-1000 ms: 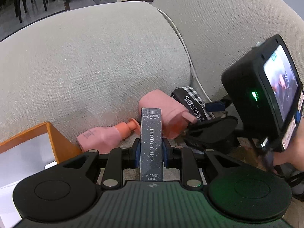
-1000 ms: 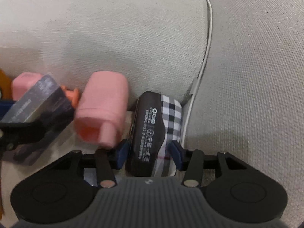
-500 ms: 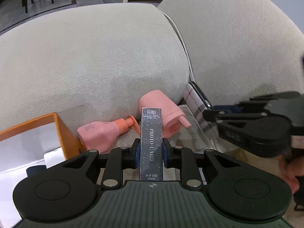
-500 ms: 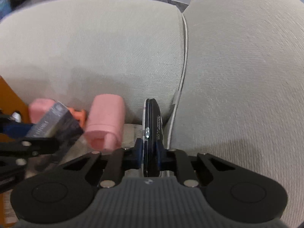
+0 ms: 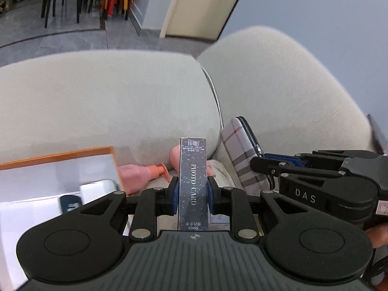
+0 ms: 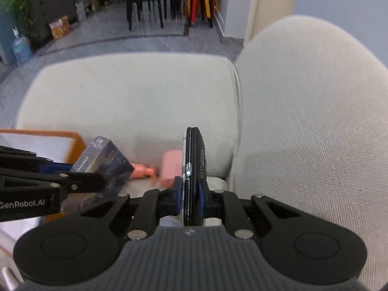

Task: Organize rigid objects
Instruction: 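Lift both held items and carry them over the orange box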

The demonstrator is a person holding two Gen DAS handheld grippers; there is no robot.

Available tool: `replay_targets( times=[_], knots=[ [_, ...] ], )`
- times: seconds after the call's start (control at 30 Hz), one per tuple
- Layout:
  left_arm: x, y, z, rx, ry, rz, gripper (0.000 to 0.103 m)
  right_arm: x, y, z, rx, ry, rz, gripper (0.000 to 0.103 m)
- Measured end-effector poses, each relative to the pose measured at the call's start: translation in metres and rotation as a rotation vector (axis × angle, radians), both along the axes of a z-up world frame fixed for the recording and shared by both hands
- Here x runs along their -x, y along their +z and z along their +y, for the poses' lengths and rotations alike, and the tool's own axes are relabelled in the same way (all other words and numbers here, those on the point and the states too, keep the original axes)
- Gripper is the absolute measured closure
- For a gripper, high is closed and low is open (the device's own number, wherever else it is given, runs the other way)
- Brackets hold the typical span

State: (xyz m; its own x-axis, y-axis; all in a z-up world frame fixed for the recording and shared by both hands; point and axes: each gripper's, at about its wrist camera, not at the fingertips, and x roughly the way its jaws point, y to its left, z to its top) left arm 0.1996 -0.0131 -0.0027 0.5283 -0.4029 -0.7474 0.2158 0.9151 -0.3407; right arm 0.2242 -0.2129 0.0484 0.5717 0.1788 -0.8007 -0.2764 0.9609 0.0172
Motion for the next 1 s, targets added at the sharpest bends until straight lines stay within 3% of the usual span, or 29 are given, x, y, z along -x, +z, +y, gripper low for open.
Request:
replay_targets(
  times=[0.17,0.33,0.7,1.0],
  knots=[
    [0.03,0.026,0.041,0.019,0.058,-0.046,0.078,0.03,0.031,0.031,-0.078,0.075,-0.062,0.091],
    [0.055,0.034,0.088,0.015,0.139,-0.064,0.078,0.054,0.051,0.068,-0.181,0.155,-0.065,0.091],
    [0.067,-0.007,0.178,0.035,0.303,0.043,0.078,0.058,0.019,0.154,-0.291,0.23,0.07,0.091],
    [0.039,-0.044,0.201,0.083,0.323,0.126,0.078,0.029,-0.039,0.192,-0.369,0.116,0.256,0.091]
  ],
)
